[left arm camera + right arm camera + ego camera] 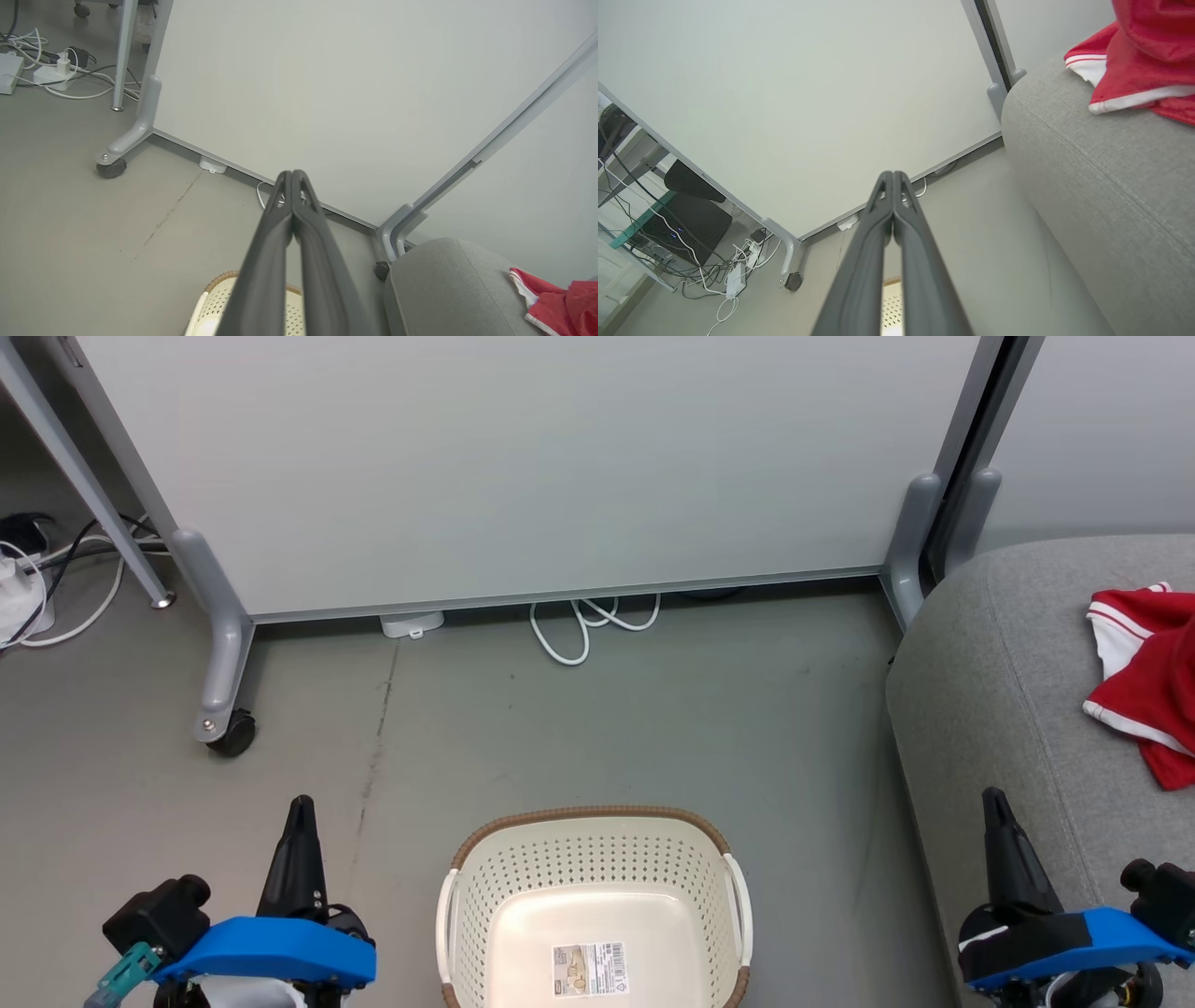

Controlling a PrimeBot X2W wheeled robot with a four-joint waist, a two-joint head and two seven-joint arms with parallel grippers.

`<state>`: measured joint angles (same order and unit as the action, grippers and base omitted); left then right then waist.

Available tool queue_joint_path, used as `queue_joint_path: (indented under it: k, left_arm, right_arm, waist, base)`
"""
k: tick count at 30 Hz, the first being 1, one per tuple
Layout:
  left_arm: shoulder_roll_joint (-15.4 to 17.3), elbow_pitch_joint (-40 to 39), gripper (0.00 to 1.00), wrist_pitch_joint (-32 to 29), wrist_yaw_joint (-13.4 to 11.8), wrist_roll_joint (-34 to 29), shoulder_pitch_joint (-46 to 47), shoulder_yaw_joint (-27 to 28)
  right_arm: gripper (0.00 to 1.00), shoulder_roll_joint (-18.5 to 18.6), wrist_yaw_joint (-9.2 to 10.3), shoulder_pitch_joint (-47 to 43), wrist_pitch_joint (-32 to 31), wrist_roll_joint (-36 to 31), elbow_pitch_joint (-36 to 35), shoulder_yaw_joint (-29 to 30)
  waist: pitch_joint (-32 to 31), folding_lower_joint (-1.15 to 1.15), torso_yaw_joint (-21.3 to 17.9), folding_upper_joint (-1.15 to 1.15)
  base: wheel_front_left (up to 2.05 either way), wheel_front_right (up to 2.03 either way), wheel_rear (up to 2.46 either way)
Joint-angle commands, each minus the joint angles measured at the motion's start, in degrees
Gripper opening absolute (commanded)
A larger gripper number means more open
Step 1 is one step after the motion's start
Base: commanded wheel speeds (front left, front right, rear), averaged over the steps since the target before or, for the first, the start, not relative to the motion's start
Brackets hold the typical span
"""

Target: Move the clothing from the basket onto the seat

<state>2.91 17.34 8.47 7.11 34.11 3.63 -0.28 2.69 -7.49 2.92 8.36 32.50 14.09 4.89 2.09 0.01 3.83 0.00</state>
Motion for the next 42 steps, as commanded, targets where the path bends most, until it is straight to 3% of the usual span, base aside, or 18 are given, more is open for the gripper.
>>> queue_joint_path:
  k: [1,42]
  left_arm:
    - [0.2,-1.1,0.00,-0.5,0.1,2.5,1.6,0.6]
    - [0.3,-2.4,0.00,-7.9,0.4,31.5,2.3,3.7]
  right_arm:
    - [0.00,0.2,0.00,1.3,-0.6,2.7,-0.9,0.2]
    - [0.00,0.2,-0.01,2.6,-8.1,32.4,-0.6,1.0]
  waist:
    - [0.0,0.00,-0.1,0.00]
    - [-0.8,-0.01,-1.6,0.00]
  base:
    - [0.00,0.00,0.00]
    - [0.00,0.00,0.00]
